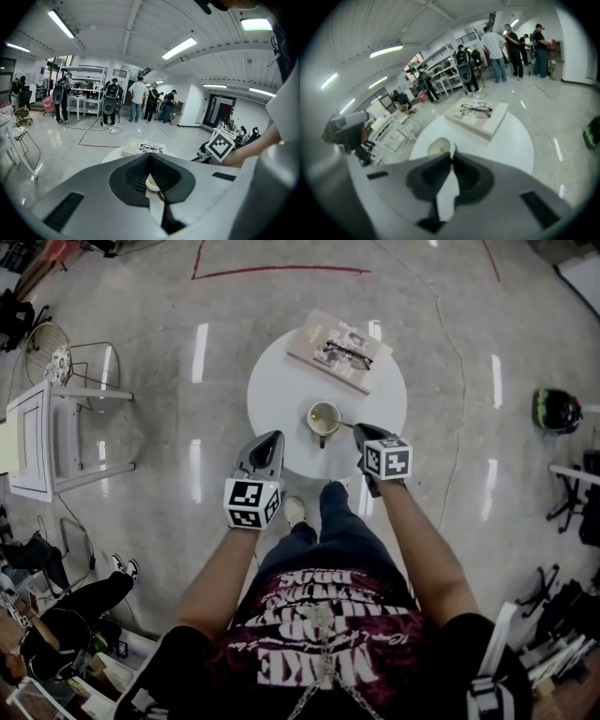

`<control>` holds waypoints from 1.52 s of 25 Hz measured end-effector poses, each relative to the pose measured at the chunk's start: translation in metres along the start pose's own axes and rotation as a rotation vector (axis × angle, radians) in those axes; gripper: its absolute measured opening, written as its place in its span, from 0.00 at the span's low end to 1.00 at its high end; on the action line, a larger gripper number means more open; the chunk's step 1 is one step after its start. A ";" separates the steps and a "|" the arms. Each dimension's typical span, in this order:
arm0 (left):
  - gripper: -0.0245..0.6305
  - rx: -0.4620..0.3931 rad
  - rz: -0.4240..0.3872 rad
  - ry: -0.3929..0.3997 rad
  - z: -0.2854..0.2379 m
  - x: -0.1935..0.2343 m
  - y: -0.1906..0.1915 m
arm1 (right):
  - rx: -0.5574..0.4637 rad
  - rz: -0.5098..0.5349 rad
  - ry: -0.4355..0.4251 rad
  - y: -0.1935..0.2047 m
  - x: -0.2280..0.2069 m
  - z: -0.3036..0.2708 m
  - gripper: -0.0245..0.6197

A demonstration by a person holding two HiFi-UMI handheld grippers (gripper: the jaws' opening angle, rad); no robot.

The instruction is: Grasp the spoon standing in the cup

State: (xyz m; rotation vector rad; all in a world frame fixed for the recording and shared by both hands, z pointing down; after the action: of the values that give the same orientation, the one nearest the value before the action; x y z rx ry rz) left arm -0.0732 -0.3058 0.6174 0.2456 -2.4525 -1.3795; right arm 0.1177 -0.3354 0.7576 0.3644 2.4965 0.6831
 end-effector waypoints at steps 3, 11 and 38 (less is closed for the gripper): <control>0.07 -0.003 -0.001 -0.001 0.004 0.001 0.000 | 0.006 0.015 -0.018 0.002 0.008 0.003 0.10; 0.07 -0.038 -0.011 0.015 0.015 -0.003 -0.012 | -0.032 0.095 -0.019 -0.009 0.032 0.027 0.09; 0.07 -0.243 -0.035 0.038 0.095 0.007 -0.091 | -0.411 0.203 -0.020 -0.076 0.119 0.193 0.09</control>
State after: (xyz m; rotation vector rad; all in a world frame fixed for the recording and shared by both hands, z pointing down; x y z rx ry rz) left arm -0.1141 -0.2793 0.4948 0.2561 -2.2327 -1.6539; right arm 0.1161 -0.2777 0.5251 0.4677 2.2429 1.2388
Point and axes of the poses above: the fingertips, and each gripper's own axes: z backward along the fingers, x to its left, y out of its underside, the point moved 1 cm from there along z, backward along the fingers, and after that the axes turned 2 degrees about -y, right-handed, at the moved point
